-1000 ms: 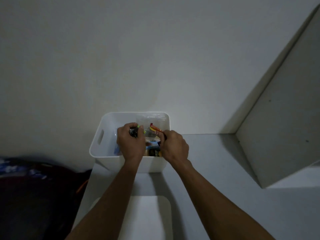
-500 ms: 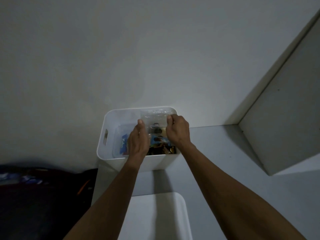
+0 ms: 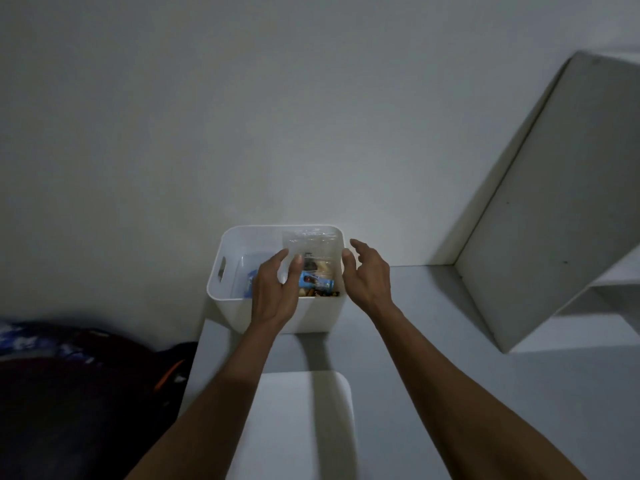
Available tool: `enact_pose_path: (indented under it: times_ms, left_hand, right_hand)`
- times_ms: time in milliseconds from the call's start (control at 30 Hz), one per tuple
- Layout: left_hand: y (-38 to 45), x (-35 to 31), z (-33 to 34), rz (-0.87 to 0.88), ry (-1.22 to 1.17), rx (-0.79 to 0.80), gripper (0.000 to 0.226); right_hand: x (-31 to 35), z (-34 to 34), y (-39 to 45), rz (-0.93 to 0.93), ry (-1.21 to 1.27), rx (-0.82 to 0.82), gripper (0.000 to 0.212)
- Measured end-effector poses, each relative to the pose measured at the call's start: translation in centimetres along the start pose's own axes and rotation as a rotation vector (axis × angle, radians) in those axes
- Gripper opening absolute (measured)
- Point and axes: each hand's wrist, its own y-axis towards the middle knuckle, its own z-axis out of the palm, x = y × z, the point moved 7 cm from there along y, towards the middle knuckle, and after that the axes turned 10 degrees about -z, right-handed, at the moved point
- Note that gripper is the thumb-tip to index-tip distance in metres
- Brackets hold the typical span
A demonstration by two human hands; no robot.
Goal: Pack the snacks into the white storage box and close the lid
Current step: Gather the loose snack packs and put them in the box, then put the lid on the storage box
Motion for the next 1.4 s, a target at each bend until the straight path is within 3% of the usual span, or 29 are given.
enact_pose_path:
  times_ms: [233,533,667,1000,1167,1400]
  left_hand:
    - [-8.3,2.3,-0.6,-0.029,0.057,-0.037,0.051]
    - [-19.2,14.5,-5.8,-0.124,0.196,-0.06,0.05]
    - [-19.6,19.8,-8.1,-0.268,0.297,-0.047,0.054]
    - [-16.2,29.5,-9.1,-0.356,0.526,0.058,0.085]
    - [-15.4,31.2,-7.7,-0.35,0.601,0.066,0.09]
    - [-15.6,31.4,-7.4,-0.33,0.619,0.034,0.086]
  right_hand:
    - [0.2,-3.1,-6.6,-0.025,0.063,0.029,0.044]
    - [-5.8,0.9,-23.0,0.168,0.096,0.233,0.049]
    - [-7.5,2.7,-27.7,0.252,0.008,0.288,0.053]
    - [-12.0,8.3,-31.3,0.437,-0.143,0.231,0.079]
    - [-13.1,9.1,-31.5,0.462,-0.242,0.179,0.079]
    - [-13.2,9.7,-31.6,0.503,-0.115,0.122,0.077]
